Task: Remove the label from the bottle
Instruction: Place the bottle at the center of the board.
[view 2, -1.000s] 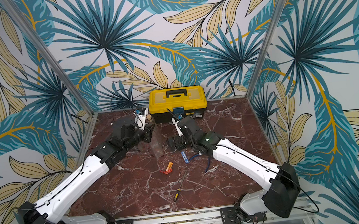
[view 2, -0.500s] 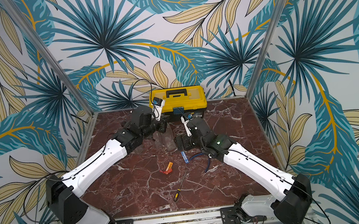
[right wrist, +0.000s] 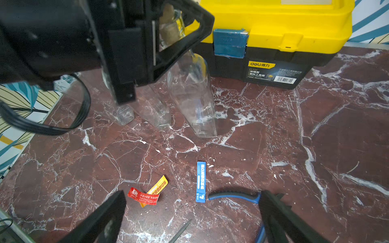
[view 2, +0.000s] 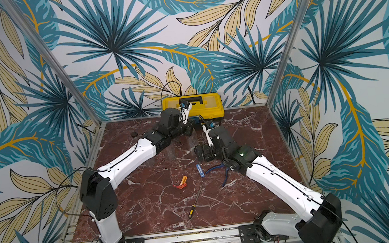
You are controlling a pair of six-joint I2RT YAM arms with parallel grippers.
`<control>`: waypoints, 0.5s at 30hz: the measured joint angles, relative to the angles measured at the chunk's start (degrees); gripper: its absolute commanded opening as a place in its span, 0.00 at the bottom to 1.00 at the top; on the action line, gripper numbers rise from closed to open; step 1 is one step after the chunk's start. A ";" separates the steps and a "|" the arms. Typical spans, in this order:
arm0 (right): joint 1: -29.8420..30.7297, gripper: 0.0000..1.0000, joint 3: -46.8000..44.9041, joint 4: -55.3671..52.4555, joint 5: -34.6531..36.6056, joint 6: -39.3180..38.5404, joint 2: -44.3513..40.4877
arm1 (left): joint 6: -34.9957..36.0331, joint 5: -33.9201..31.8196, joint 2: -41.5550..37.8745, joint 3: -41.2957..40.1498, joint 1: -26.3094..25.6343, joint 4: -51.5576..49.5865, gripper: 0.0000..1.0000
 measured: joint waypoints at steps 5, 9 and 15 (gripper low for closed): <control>-0.83 1.00 -0.02 0.00 -0.61 0.00 0.00 | 0.20 0.09 1.95 1.16 0.00 0.24 0.00; -1.33 0.99 -0.17 0.00 -1.18 0.00 0.00 | 0.20 0.07 2.34 1.16 0.00 0.63 0.00; -1.70 1.00 -0.42 0.02 -1.90 0.02 0.00 | 0.46 -0.02 2.32 1.14 -0.15 0.70 0.13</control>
